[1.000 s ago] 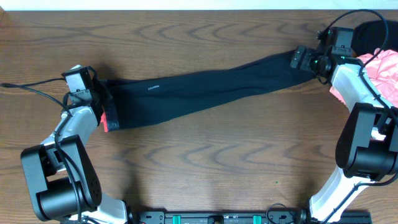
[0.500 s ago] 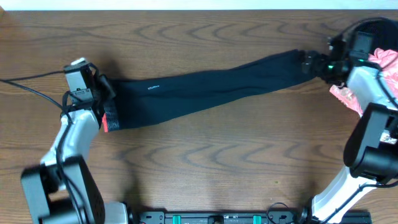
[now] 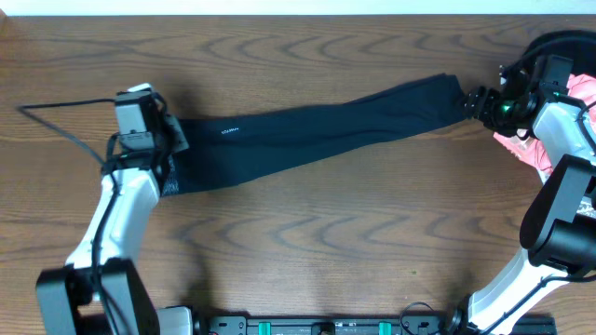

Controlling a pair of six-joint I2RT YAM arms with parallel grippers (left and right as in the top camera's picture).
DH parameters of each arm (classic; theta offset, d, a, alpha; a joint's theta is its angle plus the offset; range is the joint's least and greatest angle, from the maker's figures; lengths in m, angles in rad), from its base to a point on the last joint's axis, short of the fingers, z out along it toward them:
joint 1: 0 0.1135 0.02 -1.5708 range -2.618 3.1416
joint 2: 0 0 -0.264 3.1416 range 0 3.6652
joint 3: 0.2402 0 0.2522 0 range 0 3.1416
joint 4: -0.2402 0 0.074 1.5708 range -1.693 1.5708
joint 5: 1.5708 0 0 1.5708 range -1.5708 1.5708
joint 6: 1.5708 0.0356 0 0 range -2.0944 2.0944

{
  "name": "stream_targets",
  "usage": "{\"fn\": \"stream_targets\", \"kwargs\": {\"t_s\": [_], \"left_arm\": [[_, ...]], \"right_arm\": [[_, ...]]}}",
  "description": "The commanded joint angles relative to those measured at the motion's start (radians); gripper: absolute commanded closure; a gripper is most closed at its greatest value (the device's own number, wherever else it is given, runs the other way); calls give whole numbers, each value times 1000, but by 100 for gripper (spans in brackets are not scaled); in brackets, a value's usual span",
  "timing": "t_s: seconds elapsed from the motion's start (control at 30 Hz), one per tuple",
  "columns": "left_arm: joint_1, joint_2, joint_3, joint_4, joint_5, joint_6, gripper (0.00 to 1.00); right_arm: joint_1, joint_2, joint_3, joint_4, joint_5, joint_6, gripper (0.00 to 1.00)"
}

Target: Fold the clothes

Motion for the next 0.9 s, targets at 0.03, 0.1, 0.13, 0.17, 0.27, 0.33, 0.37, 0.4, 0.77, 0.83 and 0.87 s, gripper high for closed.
{"fn": "stream_targets", "kwargs": {"t_s": [0.03,0.1,0.13,0.17,0.27,0.33,0.37,0.4,0.77,0.83,0.87], "left_arm": [[-17,103,16,18,-4,6,70],[-16,145,16,37,-5,6,70],[-15,166,16,48,-5,6,70],[-15,188,16,64,-5,6,70],[-15,239,16,113,-11,6,70],[-14,273,16,157,-21,6,70],[-14,287,16,175,-33,6,70],[-14,298,16,192,-49,6,70],[-40,251,18,88,102,1,70],[-65,198,18,57,130,-2,70],[-79,168,18,41,129,-2,70]], "right_arm": [[7,-1,16,-30,-24,12,22],[7,-1,16,-51,-27,12,20],[7,-1,16,-62,-27,12,19],[7,-1,16,-73,-27,11,18],[7,-1,16,-106,-26,12,14],[7,-1,16,-122,-26,34,10],[7,-1,16,-124,-26,46,8],[7,-1,16,-124,-26,57,6],[9,53,14,-53,-27,93,1],[10,85,14,-25,-55,98,1],[12,101,14,-11,-73,98,1]]}}
